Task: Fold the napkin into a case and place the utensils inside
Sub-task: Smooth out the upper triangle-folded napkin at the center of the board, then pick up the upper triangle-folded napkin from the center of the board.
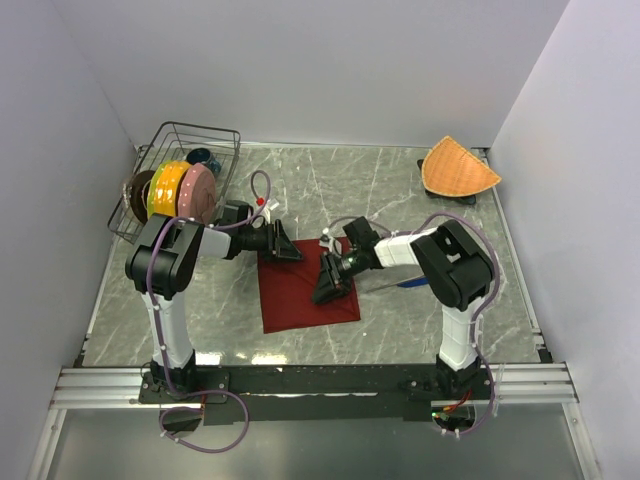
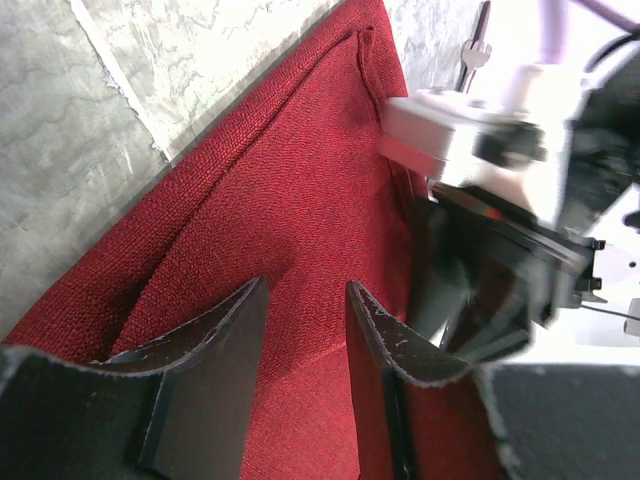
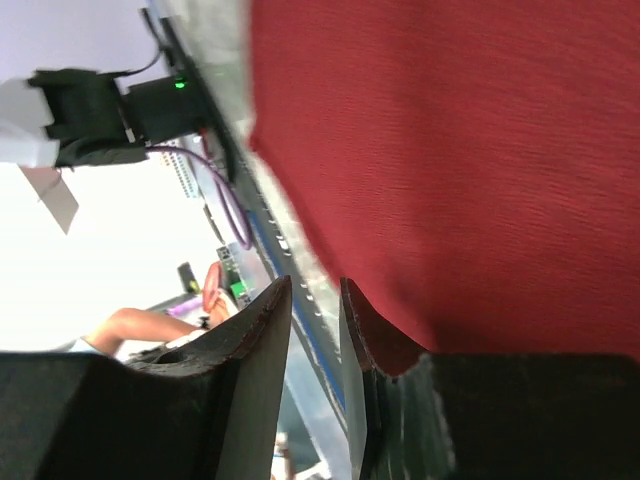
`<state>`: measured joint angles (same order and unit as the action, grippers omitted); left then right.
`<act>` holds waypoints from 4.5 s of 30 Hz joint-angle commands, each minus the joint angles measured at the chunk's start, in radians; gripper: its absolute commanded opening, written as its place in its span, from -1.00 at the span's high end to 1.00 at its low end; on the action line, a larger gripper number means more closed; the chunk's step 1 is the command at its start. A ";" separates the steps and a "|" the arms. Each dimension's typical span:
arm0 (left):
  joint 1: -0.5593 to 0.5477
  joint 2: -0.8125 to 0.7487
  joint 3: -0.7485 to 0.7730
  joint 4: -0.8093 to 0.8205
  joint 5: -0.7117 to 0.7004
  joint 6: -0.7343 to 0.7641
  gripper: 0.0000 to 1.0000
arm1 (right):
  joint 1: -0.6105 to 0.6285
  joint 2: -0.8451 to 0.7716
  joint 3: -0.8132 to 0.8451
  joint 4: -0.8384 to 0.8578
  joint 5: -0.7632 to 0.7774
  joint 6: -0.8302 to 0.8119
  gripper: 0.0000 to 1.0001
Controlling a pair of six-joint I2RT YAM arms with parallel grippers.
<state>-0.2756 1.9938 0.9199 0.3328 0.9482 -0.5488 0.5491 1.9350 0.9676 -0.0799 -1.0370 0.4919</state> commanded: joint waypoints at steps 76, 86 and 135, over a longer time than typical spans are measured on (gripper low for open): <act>-0.037 -0.024 0.461 -0.788 -0.442 0.895 -0.09 | -0.130 -0.099 0.054 -0.471 0.313 -0.346 0.31; -0.025 -0.018 0.471 -0.819 -0.341 0.909 -0.06 | -0.089 -0.148 0.064 -0.516 0.229 -0.357 0.26; -0.209 0.212 0.731 -0.877 -0.058 1.158 0.47 | -0.368 0.291 0.545 -0.486 0.111 -0.360 -0.40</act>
<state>-0.4767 2.2490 1.6745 -0.5667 0.8413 0.5507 0.1844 2.1773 1.5017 -0.6239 -0.9108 0.1143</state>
